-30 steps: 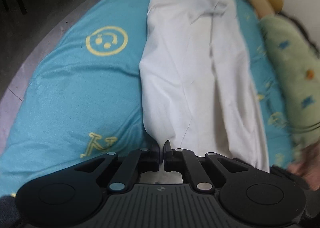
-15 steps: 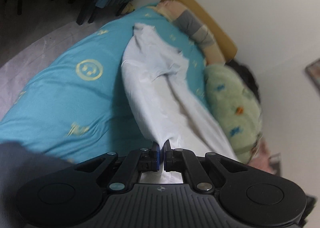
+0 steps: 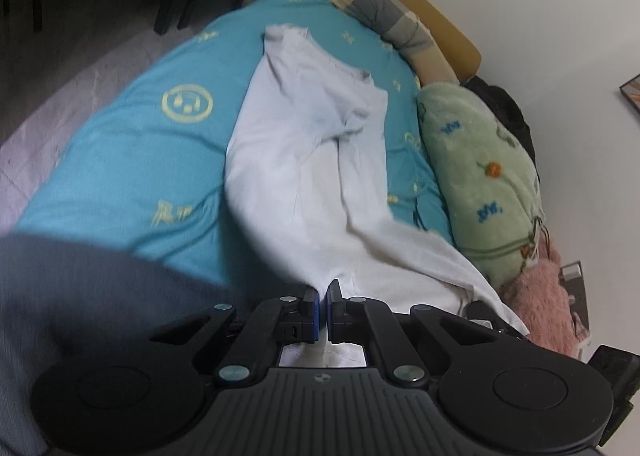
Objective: Fold clothes
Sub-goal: 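Grasp the T-shirt hem with both grippers and fold it toward the collar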
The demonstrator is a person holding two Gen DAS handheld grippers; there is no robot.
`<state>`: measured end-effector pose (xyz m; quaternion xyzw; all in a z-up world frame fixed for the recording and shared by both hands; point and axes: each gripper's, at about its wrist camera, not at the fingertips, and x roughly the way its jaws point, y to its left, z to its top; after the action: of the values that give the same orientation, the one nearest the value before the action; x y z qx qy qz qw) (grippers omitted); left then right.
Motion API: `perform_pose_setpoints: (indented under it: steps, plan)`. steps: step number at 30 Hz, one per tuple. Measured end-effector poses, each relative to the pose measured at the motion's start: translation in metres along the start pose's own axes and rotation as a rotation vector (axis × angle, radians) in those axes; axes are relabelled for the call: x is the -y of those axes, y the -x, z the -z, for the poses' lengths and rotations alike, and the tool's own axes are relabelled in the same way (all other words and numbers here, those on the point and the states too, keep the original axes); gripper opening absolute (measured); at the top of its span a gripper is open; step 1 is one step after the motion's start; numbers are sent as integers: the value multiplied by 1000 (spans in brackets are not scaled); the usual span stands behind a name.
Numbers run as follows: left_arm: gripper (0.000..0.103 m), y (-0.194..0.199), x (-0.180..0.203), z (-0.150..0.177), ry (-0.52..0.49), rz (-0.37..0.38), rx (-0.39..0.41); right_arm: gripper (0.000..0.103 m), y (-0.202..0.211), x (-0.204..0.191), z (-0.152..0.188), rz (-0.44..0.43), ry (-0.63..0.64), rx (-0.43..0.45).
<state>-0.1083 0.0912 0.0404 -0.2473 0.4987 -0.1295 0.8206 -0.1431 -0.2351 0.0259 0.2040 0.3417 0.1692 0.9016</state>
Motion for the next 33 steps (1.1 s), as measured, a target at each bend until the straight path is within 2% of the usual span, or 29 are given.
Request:
perform_pose_setpoints:
  steps: [4, 8, 14, 19, 22, 26, 29, 32, 33]
  plan:
    - [4, -16, 16, -50, -12, -25, 76, 13, -27, 5, -47, 27, -45, 63]
    - [4, -54, 19, -87, -32, -61, 166, 14, -71, 22, -83, 57, -81, 111]
    - [4, -117, 19, -136, -82, -123, 322, 14, -150, 45, -108, 137, -17, 151]
    - [4, -187, 15, -167, -190, -208, 393, 14, -215, 64, -115, 200, 100, 194]
    - [4, -230, 6, -183, -250, -251, 393, 14, -257, 79, -116, 238, 161, 192]
    - [5, -284, -10, -199, -284, -292, 345, 14, -307, 107, -114, 261, 123, 113]
    - [7, -308, -23, -198, -314, -313, 303, 14, -325, 115, -105, 264, 123, 99]
    - [9, -313, -26, -199, -318, -313, 286, 15, -330, 112, -100, 278, 142, 108]
    - [13, -312, -24, -200, -318, -311, 284, 16, -330, 110, -101, 284, 144, 107]
